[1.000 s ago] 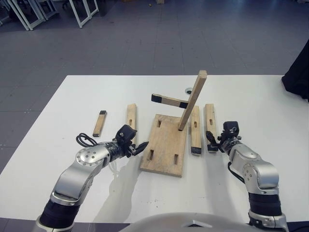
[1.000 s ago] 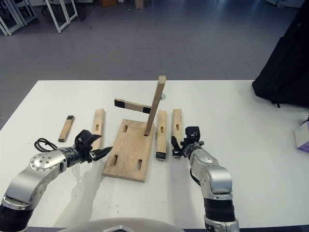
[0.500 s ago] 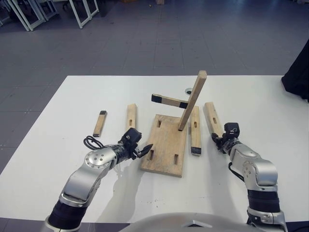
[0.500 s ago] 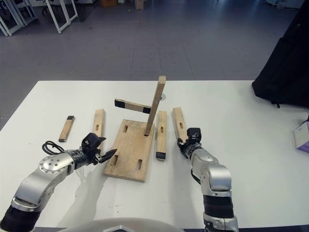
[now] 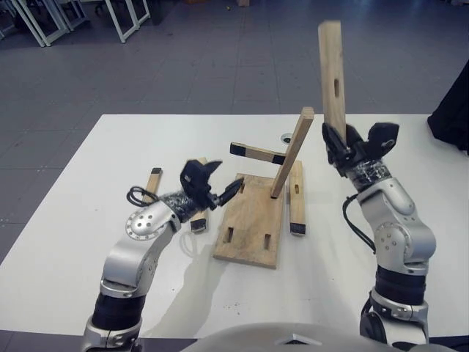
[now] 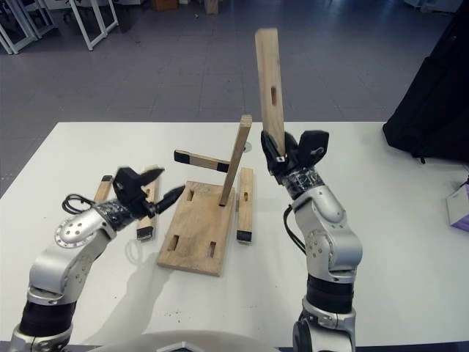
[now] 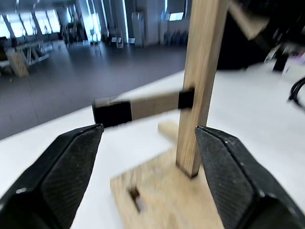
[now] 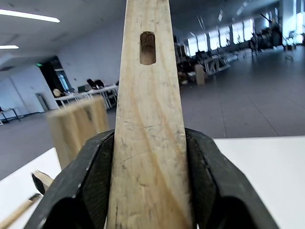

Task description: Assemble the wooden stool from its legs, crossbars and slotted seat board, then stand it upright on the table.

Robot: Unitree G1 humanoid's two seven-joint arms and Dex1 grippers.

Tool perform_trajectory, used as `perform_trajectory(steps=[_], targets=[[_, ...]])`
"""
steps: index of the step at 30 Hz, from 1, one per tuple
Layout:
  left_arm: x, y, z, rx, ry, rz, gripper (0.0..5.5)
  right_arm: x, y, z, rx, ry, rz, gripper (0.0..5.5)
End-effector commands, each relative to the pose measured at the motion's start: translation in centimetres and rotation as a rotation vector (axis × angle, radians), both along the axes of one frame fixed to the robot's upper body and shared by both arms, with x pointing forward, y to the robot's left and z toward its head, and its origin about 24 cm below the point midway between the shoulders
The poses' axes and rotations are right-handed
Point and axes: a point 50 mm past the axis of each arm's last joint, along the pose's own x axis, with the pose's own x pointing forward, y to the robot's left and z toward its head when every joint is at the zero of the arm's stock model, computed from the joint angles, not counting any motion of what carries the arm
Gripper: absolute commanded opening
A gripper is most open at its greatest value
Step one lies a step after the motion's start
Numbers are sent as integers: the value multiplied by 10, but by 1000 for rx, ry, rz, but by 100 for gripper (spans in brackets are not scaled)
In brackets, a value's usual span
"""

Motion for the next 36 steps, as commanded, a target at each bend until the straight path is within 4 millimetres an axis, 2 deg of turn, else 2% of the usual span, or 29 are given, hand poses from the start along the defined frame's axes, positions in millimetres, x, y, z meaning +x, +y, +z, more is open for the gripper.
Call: perform_trajectory(steps=[1,3,6,11,16,20,25,31,32,36], targets=[[-1,-4,27,-182,-110,-111,356,3,-9,30,63,-143,109,202],[-6,-8,27,-274,-67,-225,356,-5,-1,38,95,-171,279,202],[-14,-8,19,-435,67,-365,356,-20,17,21,45,-97,526,202],[-23,-5,9,-573,228,-482,356,-36,41,-2,50,-7,768,202],[-22,-1,13,-659,277,-504,356,-58,49,-12,12,57,991,202],[-23,2,21,-726,278,-544,356,-63,50,-20,-4,93,1046,202],[-28,5,30,-775,266,-622,356,-64,50,-28,55,151,1080,202],[-30,3,29,-774,291,-635,275,-69,50,-31,178,216,1133,202],[-30,3,28,-769,295,-634,251,-69,50,-30,189,217,1135,202],[-27,4,25,-751,301,-588,211,-69,50,-29,191,210,1132,202]])
